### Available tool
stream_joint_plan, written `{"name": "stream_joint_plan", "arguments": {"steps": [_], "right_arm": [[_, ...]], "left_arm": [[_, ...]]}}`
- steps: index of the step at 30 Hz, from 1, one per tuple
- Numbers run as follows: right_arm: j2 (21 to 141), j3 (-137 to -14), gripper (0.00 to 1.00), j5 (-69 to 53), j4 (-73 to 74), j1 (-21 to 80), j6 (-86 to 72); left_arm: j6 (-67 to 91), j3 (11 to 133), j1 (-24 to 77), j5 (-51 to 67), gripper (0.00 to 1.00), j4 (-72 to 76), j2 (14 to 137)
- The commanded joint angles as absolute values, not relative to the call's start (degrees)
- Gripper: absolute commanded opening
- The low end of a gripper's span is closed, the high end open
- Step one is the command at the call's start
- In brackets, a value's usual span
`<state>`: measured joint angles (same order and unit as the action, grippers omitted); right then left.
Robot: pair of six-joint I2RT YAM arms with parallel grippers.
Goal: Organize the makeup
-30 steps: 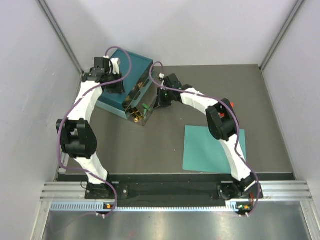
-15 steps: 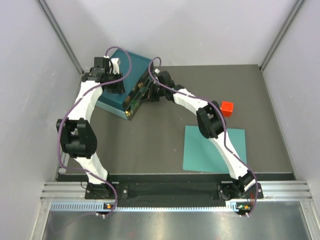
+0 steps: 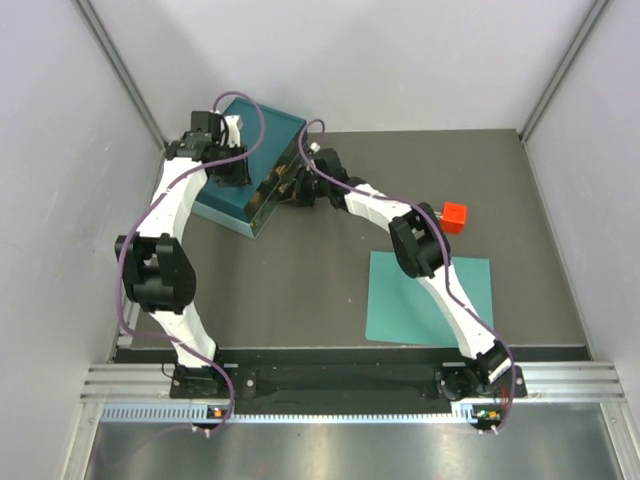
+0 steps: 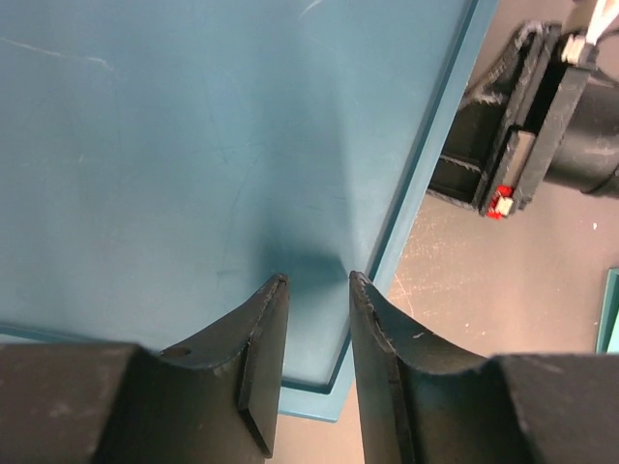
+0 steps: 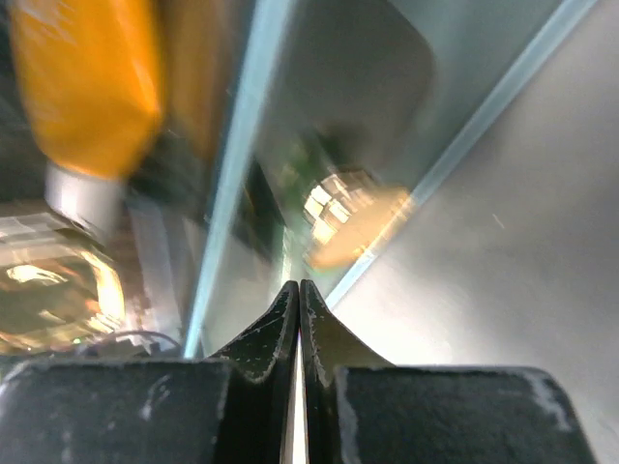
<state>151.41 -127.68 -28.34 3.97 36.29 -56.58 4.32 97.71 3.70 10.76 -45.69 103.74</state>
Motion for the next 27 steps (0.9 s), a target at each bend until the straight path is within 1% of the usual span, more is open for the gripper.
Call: {"name": "stream_joint_plan", "arguments": {"steps": [1,2,4,6,7,8,11,12,14,15,17,18,19,21,22,24,27], "right_arm": [[139.6,-118.6,0.0,-25.8,-2.3,34.4,-54.2],[135.8,-117.0,0.0,-25.2,-2.4,33.1,-52.7],[132.3,-113.0,0.01,-24.5,-1.7,31.6,-50.9],[127.3,-110.1,0.05,-23.4,-0.6,29.2,-48.2],[125.9,-109.7,0.07,-22.7,2.4,28.3,-47.0],[123.5,-109.4,0.09,-21.7,4.3,27.4,-44.9],[119.1,-107.7,0.16,-20.1,9.4,23.7,-39.4],[118.0,-107.1,0.22,-18.4,11.2,22.0,-37.8],[114.9,-106.6,0.36,-16.1,16.9,20.6,-32.2],[113.8,-106.4,0.46,-12.4,19.1,19.5,-30.1],[110.6,-105.7,0.54,-9.2,24.0,18.4,-23.5],[109.3,-104.0,0.62,-5.0,25.2,18.1,-21.7],[106.6,-102.8,0.64,-2.9,26.2,17.8,-18.6],[103.7,-98.1,0.69,2.2,27.8,17.1,-15.9],[101.1,-96.3,0.7,3.9,28.0,16.8,-14.3],[98.5,-90.7,0.72,7.4,28.2,16.1,-13.0],[93.7,-83.6,0.77,11.8,28.6,15.1,-12.5]], "left_arm": [[4.7,99.5,4.1,7.1,0.4,-60.6,108.5],[4.8,101.1,4.1,7.1,0.41,-61.2,108.4],[5.5,106.0,4.1,7.2,0.43,-62.0,108.2],[5.9,109.2,4.1,7.6,0.5,-62.1,107.8],[6.1,112.5,4.1,8.0,0.54,-62.4,107.6],[6.4,114.0,4.1,8.1,0.59,-62.5,107.4],[7.7,118.6,4.1,9.2,0.65,-60.7,106.2],[8.3,119.3,4.1,9.8,0.71,-59.7,105.6],[9.9,121.0,4.1,12.5,0.77,-57.8,104.6],[10.6,121.8,4.3,13.3,0.81,-57.6,104.6],[12.4,124.0,4.5,16.7,0.84,-56.4,105.0],[12.7,124.4,5.4,17.5,0.87,-55.8,105.0],[12.8,124.6,5.9,18.0,0.91,-55.1,105.2],[12.7,124.6,7.7,17.8,0.94,-54.0,105.3],[12.6,124.7,8.3,17.8,0.99,-53.9,105.6],[12.5,124.9,10.1,18.4,0.99,-53.4,106.0],[12.2,124.9,13.2,17.2,0.99,-52.9,106.8]]}}
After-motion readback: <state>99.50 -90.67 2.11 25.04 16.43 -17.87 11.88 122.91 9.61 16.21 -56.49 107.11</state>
